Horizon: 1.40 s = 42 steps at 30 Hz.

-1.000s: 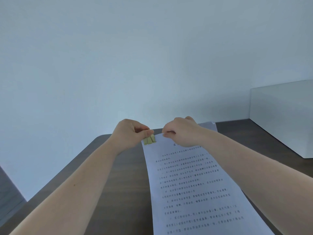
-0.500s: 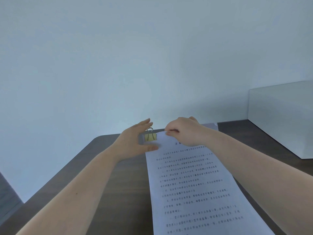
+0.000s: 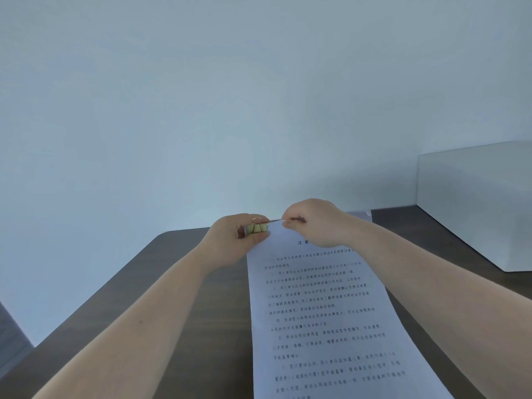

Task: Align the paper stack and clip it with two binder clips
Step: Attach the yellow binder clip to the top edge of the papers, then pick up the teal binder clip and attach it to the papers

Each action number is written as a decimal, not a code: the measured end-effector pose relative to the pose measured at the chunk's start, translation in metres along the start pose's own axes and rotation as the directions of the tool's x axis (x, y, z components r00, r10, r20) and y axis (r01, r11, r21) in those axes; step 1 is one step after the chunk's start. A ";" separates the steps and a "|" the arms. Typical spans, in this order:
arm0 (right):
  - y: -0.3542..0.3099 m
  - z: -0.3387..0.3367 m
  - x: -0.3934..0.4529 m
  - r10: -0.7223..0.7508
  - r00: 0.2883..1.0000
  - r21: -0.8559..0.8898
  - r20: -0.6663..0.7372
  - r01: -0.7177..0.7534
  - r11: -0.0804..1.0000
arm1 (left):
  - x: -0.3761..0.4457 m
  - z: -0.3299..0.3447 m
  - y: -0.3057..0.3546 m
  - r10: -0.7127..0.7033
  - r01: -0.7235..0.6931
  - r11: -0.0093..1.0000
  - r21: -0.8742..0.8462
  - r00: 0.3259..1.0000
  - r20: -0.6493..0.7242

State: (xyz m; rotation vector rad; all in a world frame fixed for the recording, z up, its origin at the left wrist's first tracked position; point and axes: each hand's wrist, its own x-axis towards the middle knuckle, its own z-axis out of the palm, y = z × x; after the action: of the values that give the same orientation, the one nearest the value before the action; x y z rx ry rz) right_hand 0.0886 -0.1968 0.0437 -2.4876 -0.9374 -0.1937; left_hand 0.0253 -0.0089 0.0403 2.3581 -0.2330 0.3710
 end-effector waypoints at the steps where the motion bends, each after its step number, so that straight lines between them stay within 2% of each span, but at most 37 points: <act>1: 0.000 0.000 0.000 0.000 1.000 0.000 0.001 0.000 1.000 | -0.002 0.000 0.001 -0.022 0.022 0.998 -0.058 1.000 0.014; 3: 0.000 -0.001 -0.002 0.002 1.000 0.002 0.005 -0.002 1.000 | -0.003 -0.003 0.004 -0.147 0.166 0.948 -0.272 0.985 0.086; 5: -0.001 -0.003 -0.004 0.001 1.000 0.002 0.015 -0.001 1.000 | 0.000 -0.007 0.005 -0.304 0.339 0.823 -0.456 0.941 0.151; 6: -0.002 -0.003 -0.004 0.002 1.000 0.003 0.020 -0.002 1.000 | 0.002 -0.008 0.006 -0.354 0.387 0.776 -0.498 0.921 0.164; 8: -0.003 -0.004 -0.004 0.007 1.000 0.006 0.025 -0.007 1.000 | 0.004 -0.006 0.009 -0.387 0.421 0.778 -0.467 0.906 0.173; 11: -0.003 -0.006 -0.003 0.012 1.000 0.000 0.025 -0.012 1.000 | 0.003 -0.004 0.009 -0.304 0.356 0.862 -0.362 0.933 0.194; 14: -0.003 -0.007 -0.005 0.022 0.999 -0.025 0.040 -0.021 0.999 | 0.001 -0.003 0.007 -0.241 0.304 0.901 -0.309 0.944 0.226; 22: -0.003 -0.002 -0.005 0.009 0.999 -0.050 0.033 -0.007 0.999 | 0.002 0.000 0.004 -0.268 0.301 0.917 -0.262 0.951 0.155; 27: -0.002 -0.005 -0.005 0.007 1.000 -0.035 0.023 -0.007 0.999 | 0.002 0.003 0.006 -0.230 0.260 0.902 -0.344 0.965 0.125; 31: -0.002 -0.009 -0.010 0.005 1.000 0.049 0.026 -0.007 0.999 | 0.002 0.005 0.008 -0.218 0.220 0.867 -0.448 0.974 0.057; 37: 0.038 -0.040 -0.031 0.139 0.989 -0.024 0.051 -0.138 0.990 | 0.000 -0.003 -0.001 -0.260 0.214 0.829 -0.517 0.966 -0.016; 42: 0.059 -0.047 -0.055 0.234 0.969 0.165 0.085 -0.245 0.955 | -0.001 0.001 -0.005 -0.299 0.255 0.804 -0.538 0.954 0.007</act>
State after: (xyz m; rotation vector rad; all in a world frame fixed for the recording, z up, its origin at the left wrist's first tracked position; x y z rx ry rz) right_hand 0.0874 -0.2902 0.0461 -2.4284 -0.6388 0.0478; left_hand 0.0256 -0.0061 0.0354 1.7823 0.0505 0.2170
